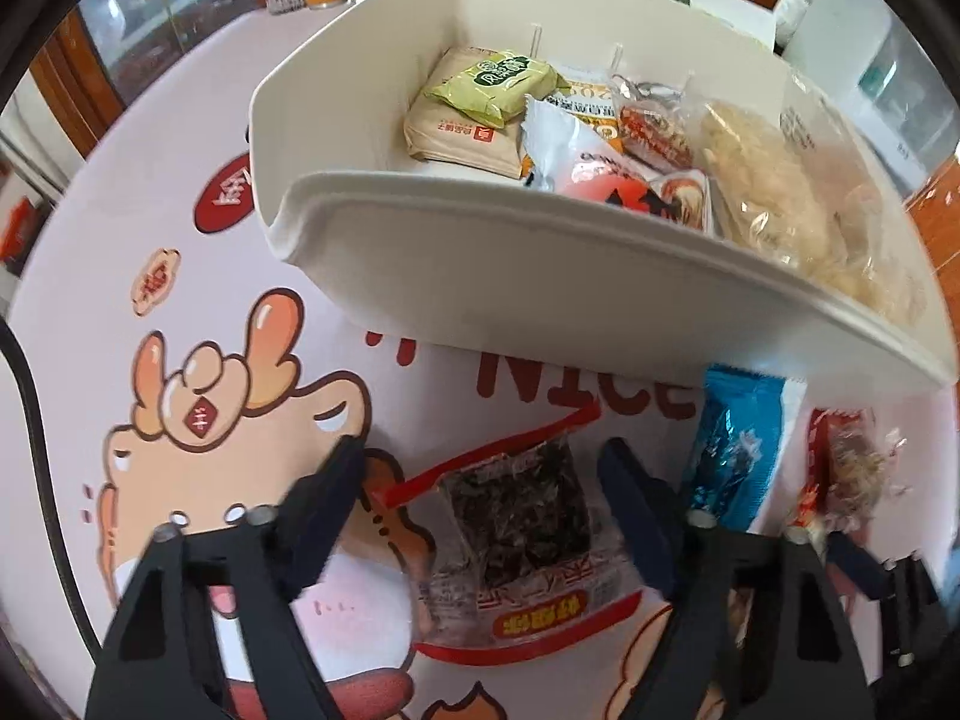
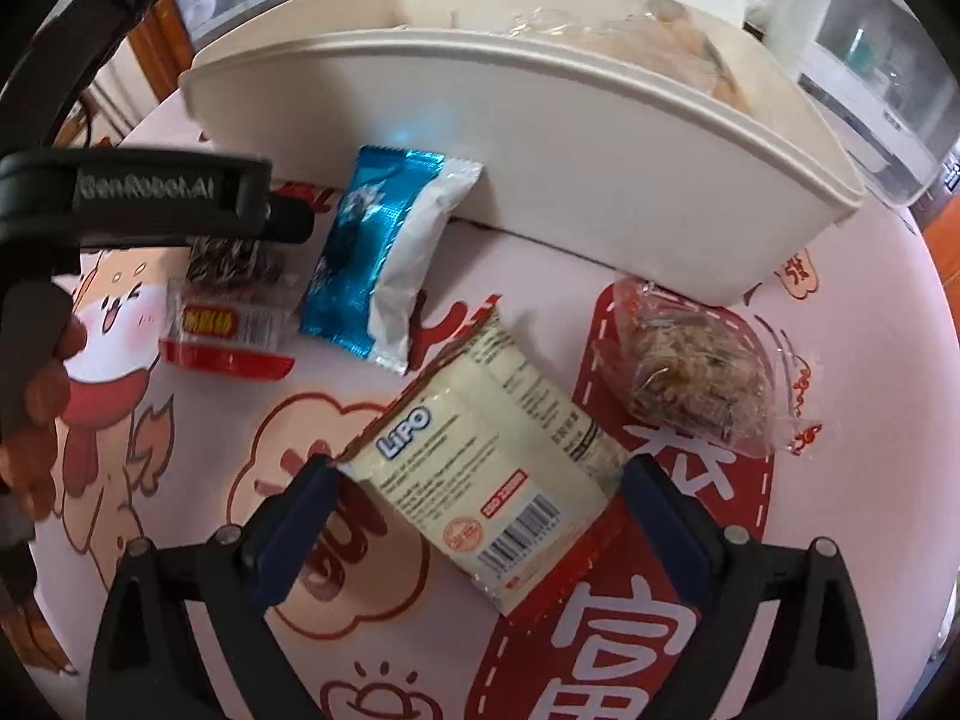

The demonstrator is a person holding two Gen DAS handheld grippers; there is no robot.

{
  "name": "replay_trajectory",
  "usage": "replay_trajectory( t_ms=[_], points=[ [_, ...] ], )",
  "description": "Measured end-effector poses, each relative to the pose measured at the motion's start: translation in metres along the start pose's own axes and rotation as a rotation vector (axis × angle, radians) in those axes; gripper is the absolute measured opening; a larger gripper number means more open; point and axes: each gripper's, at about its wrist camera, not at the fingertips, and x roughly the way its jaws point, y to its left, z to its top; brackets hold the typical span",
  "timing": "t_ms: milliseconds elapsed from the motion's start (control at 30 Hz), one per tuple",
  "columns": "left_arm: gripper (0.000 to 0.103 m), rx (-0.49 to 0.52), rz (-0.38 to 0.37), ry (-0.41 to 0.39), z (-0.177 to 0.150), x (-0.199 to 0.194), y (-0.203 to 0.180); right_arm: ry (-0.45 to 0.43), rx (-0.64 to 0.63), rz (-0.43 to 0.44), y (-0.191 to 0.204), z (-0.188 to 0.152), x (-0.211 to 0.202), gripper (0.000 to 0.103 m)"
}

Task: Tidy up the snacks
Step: 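Grasp the dark snack bag with the left tool while the right tool grasps the Lipo bag, then carry both bags over the white tray and open both tools to drop them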

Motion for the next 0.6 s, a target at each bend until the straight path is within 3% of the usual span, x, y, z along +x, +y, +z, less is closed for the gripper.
replay_trajectory(
  t_ms=[33,100,167,200,333,400,600],
  points=[
    [0.060,0.014,0.012,-0.008,-0.004,0.000,-0.008,-0.011,0.003,0.000,-0.001,0.001,-0.002,0.083],
    [0.058,0.019,-0.007,-0.007,-0.009,-0.002,-0.013,-0.026,0.007,-0.006,-0.004,0.003,-0.005,0.056],
    [0.051,0.027,-0.023,-0.011,-0.015,-0.005,-0.017,-0.036,0.025,0.012,-0.007,0.006,-0.008,0.048],
    [0.042,0.040,-0.024,-0.019,-0.017,-0.008,-0.019,-0.040,0.038,0.023,-0.009,0.006,-0.008,0.047],
    [0.041,0.037,-0.061,0.012,-0.027,-0.012,-0.019,-0.058,0.083,0.064,-0.016,0.003,-0.014,0.042],
    [0.041,0.025,-0.073,0.018,-0.031,-0.016,-0.015,-0.074,0.099,0.084,-0.023,0.000,-0.023,0.031],
    [0.041,0.019,-0.108,-0.034,-0.037,-0.051,-0.010,-0.106,0.123,0.139,-0.034,-0.007,-0.048,0.021]
  ],
)
